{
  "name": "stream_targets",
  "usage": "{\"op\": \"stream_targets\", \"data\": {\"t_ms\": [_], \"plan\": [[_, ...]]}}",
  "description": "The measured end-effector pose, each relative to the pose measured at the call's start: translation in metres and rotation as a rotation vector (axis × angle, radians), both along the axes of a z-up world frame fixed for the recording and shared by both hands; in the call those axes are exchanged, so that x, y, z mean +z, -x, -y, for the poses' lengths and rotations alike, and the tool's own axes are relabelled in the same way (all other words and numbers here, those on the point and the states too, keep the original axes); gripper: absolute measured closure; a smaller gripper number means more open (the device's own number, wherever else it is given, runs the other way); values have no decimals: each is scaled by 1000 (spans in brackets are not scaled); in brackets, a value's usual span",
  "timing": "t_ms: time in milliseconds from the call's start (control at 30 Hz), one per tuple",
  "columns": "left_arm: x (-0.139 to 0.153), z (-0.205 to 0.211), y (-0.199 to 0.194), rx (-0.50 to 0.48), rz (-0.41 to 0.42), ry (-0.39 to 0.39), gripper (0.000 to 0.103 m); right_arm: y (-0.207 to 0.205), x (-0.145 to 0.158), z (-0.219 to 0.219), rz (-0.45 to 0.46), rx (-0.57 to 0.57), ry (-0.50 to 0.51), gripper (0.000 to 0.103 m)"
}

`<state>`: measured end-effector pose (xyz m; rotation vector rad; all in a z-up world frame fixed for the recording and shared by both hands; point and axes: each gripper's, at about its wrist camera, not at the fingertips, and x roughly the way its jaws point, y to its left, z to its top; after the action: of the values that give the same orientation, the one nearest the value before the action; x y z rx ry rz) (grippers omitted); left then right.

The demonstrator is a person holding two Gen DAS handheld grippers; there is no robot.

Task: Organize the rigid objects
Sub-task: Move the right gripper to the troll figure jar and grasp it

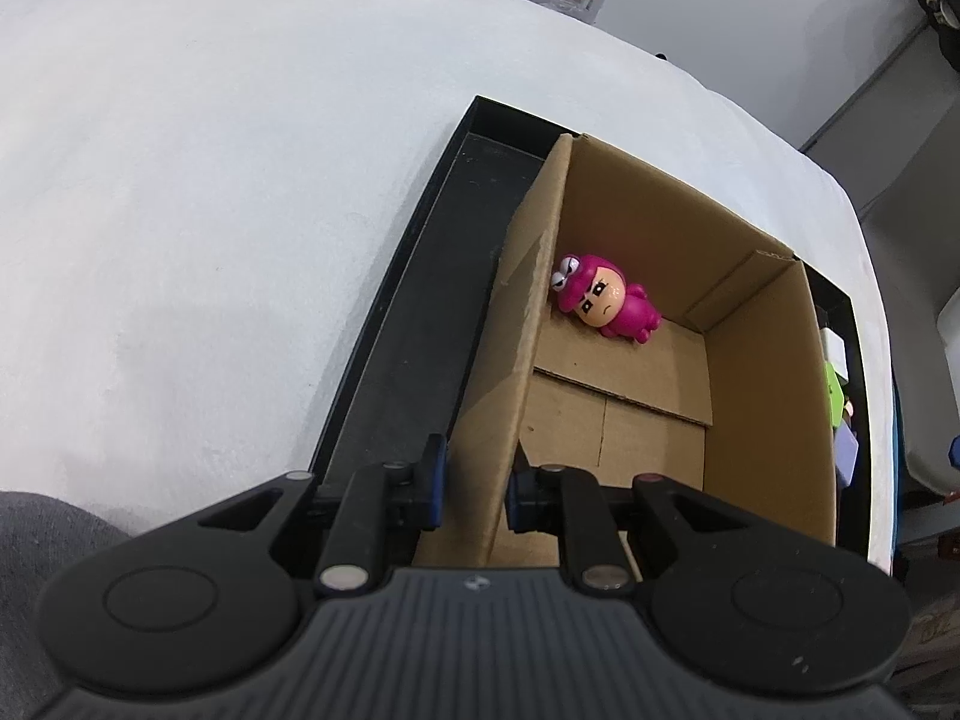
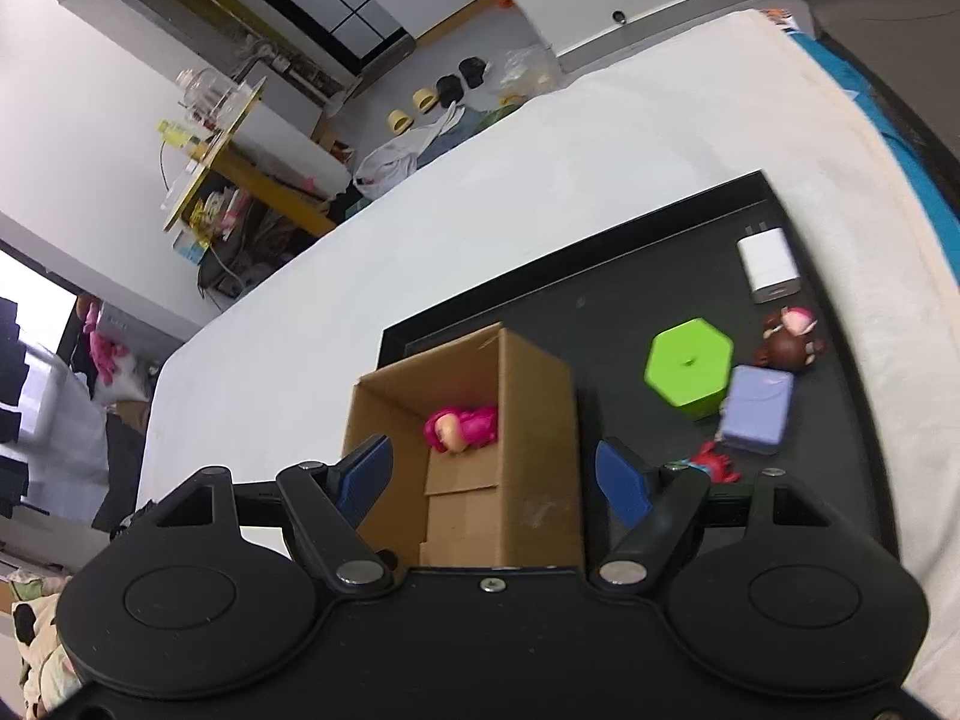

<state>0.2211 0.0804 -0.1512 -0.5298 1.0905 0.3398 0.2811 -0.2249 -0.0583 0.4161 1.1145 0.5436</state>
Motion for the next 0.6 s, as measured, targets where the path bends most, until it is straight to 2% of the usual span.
{"op": "stream_targets", "data": {"t_ms": [233, 367, 600], "plan": [[0, 5, -3, -15, -18, -17, 85, -6, -23, 35, -22, -80, -10, 29], [2, 8, -6, -27, -26, -54, 85, -13, -38, 51, -51, -127, -40, 29], [5, 9, -6, -39, -30, -65, 85, -13, -70, 50, -121, -154, -49, 29]]}}
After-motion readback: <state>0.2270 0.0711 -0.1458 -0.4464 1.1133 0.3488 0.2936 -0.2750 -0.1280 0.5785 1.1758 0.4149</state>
